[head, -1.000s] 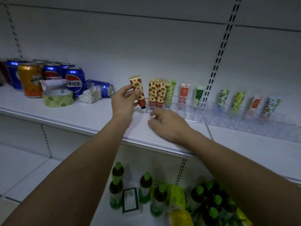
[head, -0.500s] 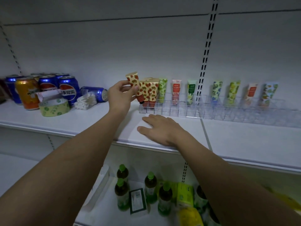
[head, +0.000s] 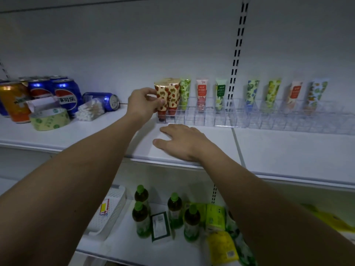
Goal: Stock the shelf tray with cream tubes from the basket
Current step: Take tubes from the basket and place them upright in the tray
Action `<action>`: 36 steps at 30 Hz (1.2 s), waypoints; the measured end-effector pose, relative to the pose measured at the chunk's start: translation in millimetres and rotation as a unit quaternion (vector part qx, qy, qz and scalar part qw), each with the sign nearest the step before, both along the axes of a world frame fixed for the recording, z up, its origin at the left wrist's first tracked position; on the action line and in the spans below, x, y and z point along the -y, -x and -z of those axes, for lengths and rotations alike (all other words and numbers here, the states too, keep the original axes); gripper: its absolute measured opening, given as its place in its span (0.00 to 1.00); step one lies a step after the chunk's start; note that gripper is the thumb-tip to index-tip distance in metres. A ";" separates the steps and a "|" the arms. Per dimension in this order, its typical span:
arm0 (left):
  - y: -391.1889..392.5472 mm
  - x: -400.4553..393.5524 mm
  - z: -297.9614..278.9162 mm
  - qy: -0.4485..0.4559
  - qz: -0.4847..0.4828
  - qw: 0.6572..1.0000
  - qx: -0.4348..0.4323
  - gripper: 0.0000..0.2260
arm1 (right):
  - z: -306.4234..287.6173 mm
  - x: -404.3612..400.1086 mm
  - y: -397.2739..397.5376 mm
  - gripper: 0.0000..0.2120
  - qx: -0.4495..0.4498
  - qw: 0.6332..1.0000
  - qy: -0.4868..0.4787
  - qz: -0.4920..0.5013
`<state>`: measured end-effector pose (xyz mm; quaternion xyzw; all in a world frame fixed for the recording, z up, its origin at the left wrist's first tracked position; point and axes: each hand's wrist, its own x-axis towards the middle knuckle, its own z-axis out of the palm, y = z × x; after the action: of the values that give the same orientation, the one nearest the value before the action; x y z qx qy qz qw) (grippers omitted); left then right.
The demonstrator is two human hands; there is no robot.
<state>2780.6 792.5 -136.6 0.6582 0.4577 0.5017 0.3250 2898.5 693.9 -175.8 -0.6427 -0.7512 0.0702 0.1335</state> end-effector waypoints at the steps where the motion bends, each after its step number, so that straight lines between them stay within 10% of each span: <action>1: -0.4 0.9 1.6 0.002 -0.004 1.000 -0.011 0.17 | -0.3 0.3 0.3 0.32 0.000 1.000 0.002 0.000; 15: 16.5 20.5 7.3 0.032 -0.052 0.986 -0.156 0.25 | 1.1 -1.0 1.0 0.32 -0.041 0.999 -0.006 0.018; 25: 52.7 91.1 4.7 -0.047 -0.036 0.891 -0.449 0.24 | -11.3 37.3 8.2 0.22 -0.147 0.988 -0.035 0.021; 36: 93.3 233.4 89.2 -0.093 0.026 0.975 -0.200 0.10 | 13.0 174.9 12.7 0.13 -0.297 0.954 0.037 0.002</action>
<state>2687.2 559.1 -225.7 0.7842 0.4472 0.3917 0.1777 2885.8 519.0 -188.8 -0.5985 -0.6733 0.2853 0.3273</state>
